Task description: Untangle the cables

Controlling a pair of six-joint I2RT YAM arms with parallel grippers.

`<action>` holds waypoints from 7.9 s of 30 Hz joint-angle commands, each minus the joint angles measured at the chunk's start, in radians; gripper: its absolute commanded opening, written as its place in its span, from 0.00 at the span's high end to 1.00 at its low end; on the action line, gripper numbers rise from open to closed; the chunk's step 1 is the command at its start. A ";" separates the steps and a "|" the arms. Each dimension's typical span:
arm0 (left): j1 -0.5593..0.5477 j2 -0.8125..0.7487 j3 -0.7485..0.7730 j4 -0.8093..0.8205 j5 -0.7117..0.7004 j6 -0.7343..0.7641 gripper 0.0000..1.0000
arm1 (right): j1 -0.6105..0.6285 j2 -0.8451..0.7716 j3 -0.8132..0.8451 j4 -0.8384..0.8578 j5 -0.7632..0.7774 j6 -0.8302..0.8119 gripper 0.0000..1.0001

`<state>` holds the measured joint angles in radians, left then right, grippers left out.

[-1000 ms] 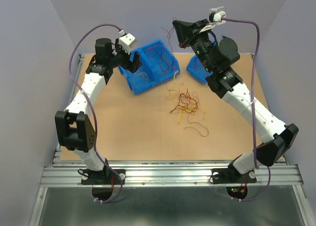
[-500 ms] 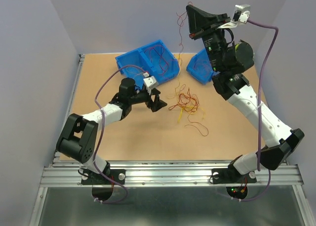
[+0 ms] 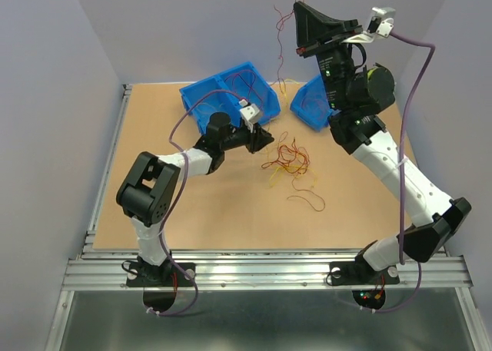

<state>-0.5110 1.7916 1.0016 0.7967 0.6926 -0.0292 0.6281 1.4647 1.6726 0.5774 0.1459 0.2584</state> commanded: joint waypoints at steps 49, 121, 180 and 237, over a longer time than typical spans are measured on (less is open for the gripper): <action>0.183 -0.253 0.003 -0.590 -0.240 0.129 0.60 | -0.105 0.583 0.042 0.202 -0.028 0.027 1.00; 0.319 -0.250 1.095 -1.008 -0.657 0.305 1.00 | -0.103 -0.186 -1.134 -0.289 0.253 0.197 0.99; 0.347 -0.024 0.927 -0.410 -0.384 0.173 1.00 | -0.103 -0.049 -0.455 -0.301 -0.207 0.042 0.99; -0.003 -0.267 0.063 -0.426 -0.136 0.604 0.28 | -0.093 -0.041 -0.263 -0.353 -0.045 0.242 0.99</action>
<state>-0.5053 1.4700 0.9840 0.2775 0.5800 0.5877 0.5251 1.4765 1.3472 0.1864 0.0944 0.4831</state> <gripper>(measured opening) 0.726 0.032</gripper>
